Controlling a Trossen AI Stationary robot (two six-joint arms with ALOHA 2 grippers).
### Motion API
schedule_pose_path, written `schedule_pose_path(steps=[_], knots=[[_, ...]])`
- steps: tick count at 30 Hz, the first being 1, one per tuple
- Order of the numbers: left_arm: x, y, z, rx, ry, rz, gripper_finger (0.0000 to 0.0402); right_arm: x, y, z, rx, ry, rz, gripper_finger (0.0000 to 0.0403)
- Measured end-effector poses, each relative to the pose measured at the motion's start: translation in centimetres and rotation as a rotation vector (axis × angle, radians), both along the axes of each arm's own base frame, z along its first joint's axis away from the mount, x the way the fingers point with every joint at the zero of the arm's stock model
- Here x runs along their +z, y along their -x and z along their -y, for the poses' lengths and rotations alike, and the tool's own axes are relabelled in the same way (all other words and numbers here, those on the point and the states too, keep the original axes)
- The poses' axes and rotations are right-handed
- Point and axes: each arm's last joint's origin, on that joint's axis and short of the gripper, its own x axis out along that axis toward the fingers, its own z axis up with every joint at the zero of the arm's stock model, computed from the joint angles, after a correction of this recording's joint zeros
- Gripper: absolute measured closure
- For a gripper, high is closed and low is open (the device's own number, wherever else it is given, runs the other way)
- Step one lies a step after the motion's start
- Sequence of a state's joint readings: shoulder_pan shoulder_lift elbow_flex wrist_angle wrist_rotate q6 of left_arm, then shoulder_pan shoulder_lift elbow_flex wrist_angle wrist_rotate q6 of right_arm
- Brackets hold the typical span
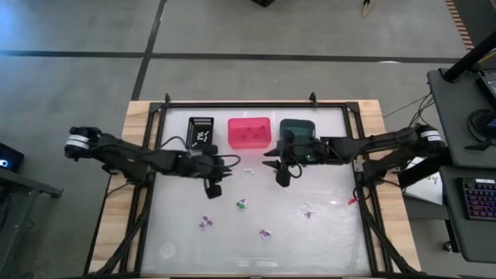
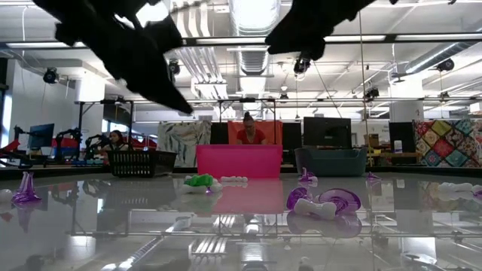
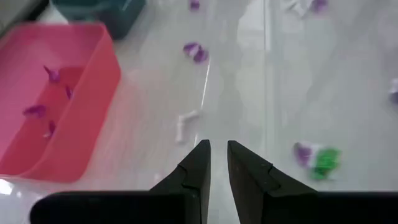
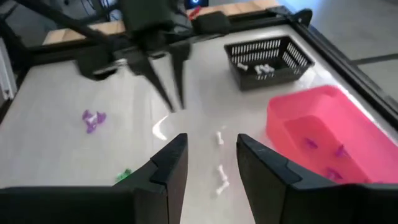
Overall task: Sort Halloween decoration
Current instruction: Put the white bone toy into the black bin
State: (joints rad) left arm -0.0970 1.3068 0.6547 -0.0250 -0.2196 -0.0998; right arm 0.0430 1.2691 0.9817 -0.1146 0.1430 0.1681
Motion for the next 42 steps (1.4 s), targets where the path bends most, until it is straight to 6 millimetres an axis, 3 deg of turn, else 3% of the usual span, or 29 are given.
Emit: schedule_pose_path(steps=[9, 15, 23, 30, 36, 42], knots=[[-3.9, -1.8, -2.5, 0.051, -0.041, -0.139, 0.0364, -1.3, 0.3, -0.3, 0.002, -0.021, -0.001, 0.0275], [-4.9, -3.0, -3.3, 0.036, -0.084, -0.195, 0.0357, -1.3, 0.3, -0.3, 0.003, -0.020, 0.003, 0.0274], [-5.8, -3.1, -3.6, 0.011, -0.115, -0.251, 0.0320, -1.3, 0.3, -0.3, 0.003, -0.021, -0.001, 0.0271], [-7.4, -3.3, -4.2, 0.028, -0.108, -0.306, 0.0314, -1.3, 0.3, -0.3, 0.003, -0.021, 0.000, 0.0273], [-7.8, -3.3, -4.2, 0.032, -0.105, -0.319, 0.0332, -1.3, 0.3, -0.3, 0.003, -0.021, 0.001, 0.0271], [-7.7, -3.3, -4.2, 0.027, -0.097, -0.319, 0.0393, -1.3, 0.3, -0.3, 0.003, -0.021, 0.001, 0.0275]])
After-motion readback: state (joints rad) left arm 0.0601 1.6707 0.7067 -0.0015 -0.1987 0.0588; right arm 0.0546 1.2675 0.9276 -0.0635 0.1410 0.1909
